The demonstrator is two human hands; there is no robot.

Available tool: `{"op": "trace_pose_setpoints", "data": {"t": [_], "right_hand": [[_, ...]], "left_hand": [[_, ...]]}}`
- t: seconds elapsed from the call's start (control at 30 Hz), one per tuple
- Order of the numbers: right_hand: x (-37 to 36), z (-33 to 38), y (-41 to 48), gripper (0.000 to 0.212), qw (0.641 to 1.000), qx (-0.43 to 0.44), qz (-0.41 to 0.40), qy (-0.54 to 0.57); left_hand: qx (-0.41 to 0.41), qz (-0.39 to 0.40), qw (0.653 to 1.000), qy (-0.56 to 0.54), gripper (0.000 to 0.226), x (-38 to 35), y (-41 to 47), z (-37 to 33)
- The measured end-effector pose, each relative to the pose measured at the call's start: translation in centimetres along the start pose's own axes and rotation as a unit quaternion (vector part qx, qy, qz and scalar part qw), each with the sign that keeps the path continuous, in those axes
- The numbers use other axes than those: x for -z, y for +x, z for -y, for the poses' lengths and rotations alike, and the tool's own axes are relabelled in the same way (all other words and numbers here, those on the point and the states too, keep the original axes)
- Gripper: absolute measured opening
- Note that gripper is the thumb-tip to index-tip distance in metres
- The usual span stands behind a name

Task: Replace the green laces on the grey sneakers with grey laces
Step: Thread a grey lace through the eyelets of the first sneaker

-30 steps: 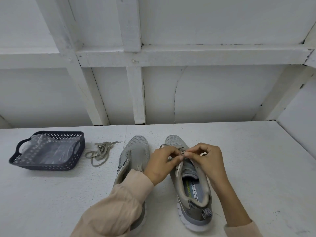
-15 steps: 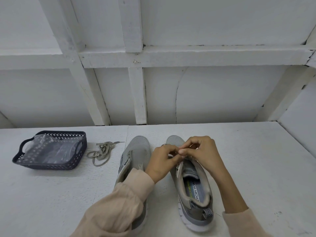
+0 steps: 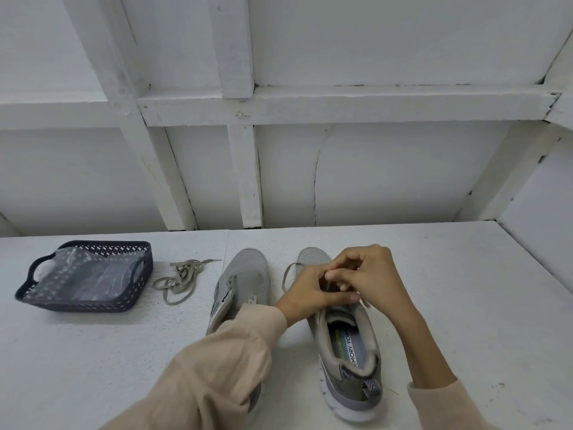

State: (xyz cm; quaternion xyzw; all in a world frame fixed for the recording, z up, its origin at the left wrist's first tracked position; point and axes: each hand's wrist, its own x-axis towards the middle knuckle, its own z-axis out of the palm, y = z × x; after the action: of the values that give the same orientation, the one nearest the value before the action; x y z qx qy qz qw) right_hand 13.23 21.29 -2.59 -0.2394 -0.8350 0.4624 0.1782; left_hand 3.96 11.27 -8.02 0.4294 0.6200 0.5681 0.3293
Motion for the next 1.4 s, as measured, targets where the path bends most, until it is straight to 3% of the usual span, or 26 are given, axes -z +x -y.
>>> {"op": "trace_pose_setpoints", "data": {"t": [0.17,0.37,0.57,0.67,0.8,0.83,0.87,0.97,1.0,1.1,1.13,1.23,1.33,1.4], "right_hand": [[1.6,2.1,1.4,0.012,0.993,0.037,0.021,0.108],[2.9,6.0,5.1,0.011,0.963,0.095,0.001,0.252],[1.8,6.5,9.2,0.008,0.895,0.067,-0.053,0.437],[0.3,4.5,10.2,0.011,0.928,0.023,-0.044,0.37],[0.8,2.1,9.5,0.073,0.97,-0.085,0.089,0.212],[1.2,1.8,8.9,0.079,0.974,-0.096,0.1,0.18],[1.6,1.6,8.3,0.077,0.979,-0.096,0.099,0.153],[3.0,0.9,6.0,0.034,0.992,-0.084,0.085,0.029],[3.4,0.5,5.3,0.035,0.991,-0.085,0.102,-0.034],[3.5,0.2,3.4,0.069,0.969,-0.098,0.179,-0.141],[3.2,0.2,3.0,0.07,0.966,-0.095,0.193,-0.14],[1.9,0.9,2.3,0.043,0.972,-0.083,0.205,-0.082],[0.6,1.5,2.1,0.012,0.983,-0.05,0.168,-0.049],[0.1,1.7,2.2,0.009,0.991,-0.032,0.12,-0.055]], "left_hand": [[0.01,0.01,1.0,-0.025,0.016,0.0,0.0,0.9],[0.028,0.002,0.998,-0.055,0.023,-0.1,0.0,1.0],[0.036,0.005,0.997,-0.071,0.025,0.0,0.1,1.0],[0.038,0.011,0.996,-0.074,0.027,0.1,0.1,1.0],[0.038,0.012,0.996,-0.081,0.028,0.1,0.1,1.0],[0.036,0.014,0.996,-0.081,0.028,0.1,0.1,1.0],[0.034,0.016,0.996,-0.082,0.028,0.2,0.1,1.0],[0.031,0.015,0.996,-0.087,0.028,0.1,0.2,1.1],[0.031,0.015,0.996,-0.087,0.028,0.1,0.3,1.2],[0.03,0.016,0.997,-0.076,0.026,0.2,0.3,1.3],[0.028,0.015,0.997,-0.071,0.024,0.2,0.3,1.4],[0.023,0.01,0.997,-0.068,0.026,0.2,0.2,1.4],[0.004,0.001,0.997,-0.075,0.035,0.2,0.2,1.1],[-0.008,0.001,0.997,-0.078,0.035,0.2,0.2,0.9]]}}
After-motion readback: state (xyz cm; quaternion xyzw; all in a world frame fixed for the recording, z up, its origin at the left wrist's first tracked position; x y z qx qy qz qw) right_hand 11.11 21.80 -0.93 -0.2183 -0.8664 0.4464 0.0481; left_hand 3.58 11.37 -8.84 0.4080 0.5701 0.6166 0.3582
